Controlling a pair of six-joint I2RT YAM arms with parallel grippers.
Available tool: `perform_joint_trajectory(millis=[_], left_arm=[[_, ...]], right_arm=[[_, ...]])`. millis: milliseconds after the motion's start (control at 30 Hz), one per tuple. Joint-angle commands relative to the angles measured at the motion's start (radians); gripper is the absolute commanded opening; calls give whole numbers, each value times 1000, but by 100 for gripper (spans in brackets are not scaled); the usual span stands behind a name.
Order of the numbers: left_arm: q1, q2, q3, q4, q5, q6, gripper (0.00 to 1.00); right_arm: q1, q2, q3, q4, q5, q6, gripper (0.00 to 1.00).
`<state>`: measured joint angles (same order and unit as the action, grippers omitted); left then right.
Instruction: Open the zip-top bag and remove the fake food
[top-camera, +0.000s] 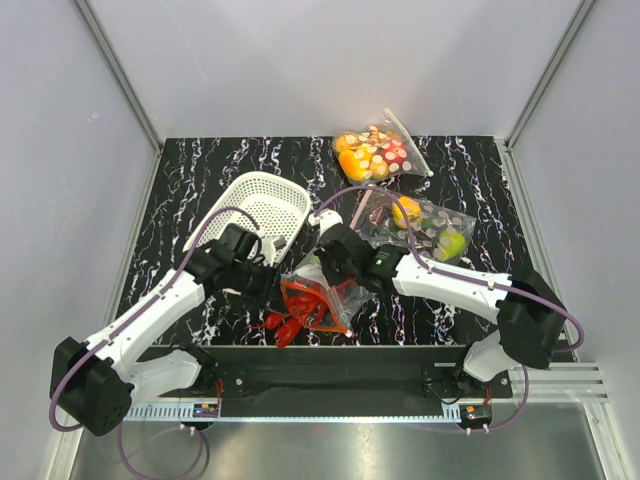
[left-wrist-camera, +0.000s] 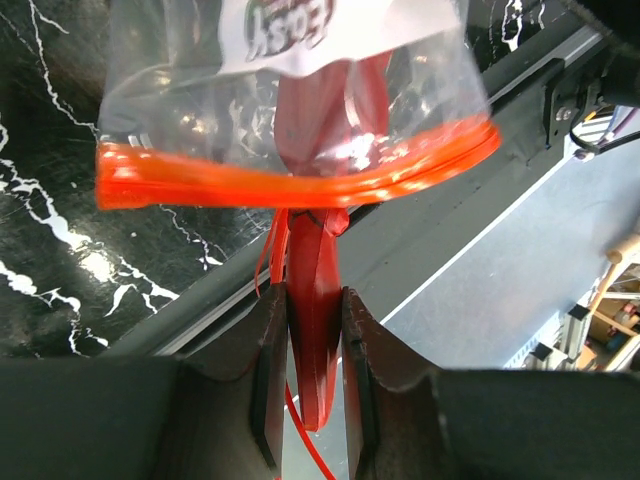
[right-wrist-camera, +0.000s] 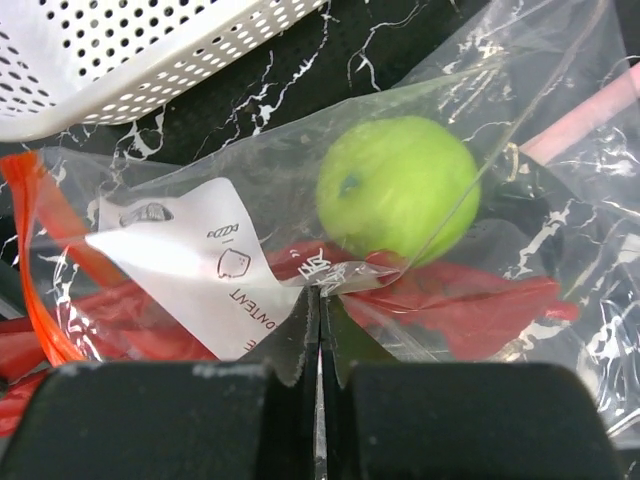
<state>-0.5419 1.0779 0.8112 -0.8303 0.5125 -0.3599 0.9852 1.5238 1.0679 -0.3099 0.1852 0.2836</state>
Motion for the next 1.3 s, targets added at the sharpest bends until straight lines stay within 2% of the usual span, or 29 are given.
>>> perform_joint_trajectory(millis=[0,467,867,967,1067,1267], left_arm=[[-4,-36,19,17,12,41,0],[-29,-81,32,0,-20,81,0],[-29,-99,23,-4,27,88,0],[-35,-89,34,-3,47,91,0],[-52,-67,46,-9,11,98,0],[-76,-81,83,5,7,98,0]], right_arm=[[-19,10,49,-11,54,-9,0],[-132,9,79,-32,60,-9,0],[-200,-21,32,-9,59,18,0],[-210,-21,35,-3,54,38,0],[-211,-24,46,12,51,64,0],[-215,12,76,-18,117,62,0]])
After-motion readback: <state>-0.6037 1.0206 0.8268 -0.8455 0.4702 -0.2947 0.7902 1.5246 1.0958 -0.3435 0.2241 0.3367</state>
